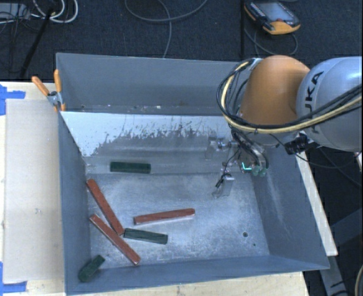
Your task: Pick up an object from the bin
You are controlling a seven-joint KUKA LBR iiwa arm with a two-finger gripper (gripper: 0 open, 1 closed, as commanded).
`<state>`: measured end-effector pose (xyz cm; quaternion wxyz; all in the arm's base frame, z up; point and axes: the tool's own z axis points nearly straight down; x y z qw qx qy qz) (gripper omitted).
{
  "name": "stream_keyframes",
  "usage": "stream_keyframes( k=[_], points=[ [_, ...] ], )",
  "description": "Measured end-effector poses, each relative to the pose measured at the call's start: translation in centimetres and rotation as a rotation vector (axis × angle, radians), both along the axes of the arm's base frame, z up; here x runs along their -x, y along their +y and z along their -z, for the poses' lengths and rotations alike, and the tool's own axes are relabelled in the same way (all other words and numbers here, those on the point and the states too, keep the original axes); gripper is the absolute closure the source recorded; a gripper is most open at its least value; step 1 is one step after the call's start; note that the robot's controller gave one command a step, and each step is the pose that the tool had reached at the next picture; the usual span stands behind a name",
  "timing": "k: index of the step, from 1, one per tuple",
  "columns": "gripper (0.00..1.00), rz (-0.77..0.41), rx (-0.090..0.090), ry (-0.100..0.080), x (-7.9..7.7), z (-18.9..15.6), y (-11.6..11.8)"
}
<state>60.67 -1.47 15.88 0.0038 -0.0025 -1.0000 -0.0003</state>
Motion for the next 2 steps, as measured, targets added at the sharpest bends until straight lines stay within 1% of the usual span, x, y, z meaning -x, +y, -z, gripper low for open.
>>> stream_keyframes(
  k=[1, 2],
  points=[
    [0.0, -0.226, -0.002, 0.001, 4.4, 8.6, 0.6],
    [0.0, -0.541, -0.004, -0.008, 5.6, 7.3, 10.8]
  ],
)
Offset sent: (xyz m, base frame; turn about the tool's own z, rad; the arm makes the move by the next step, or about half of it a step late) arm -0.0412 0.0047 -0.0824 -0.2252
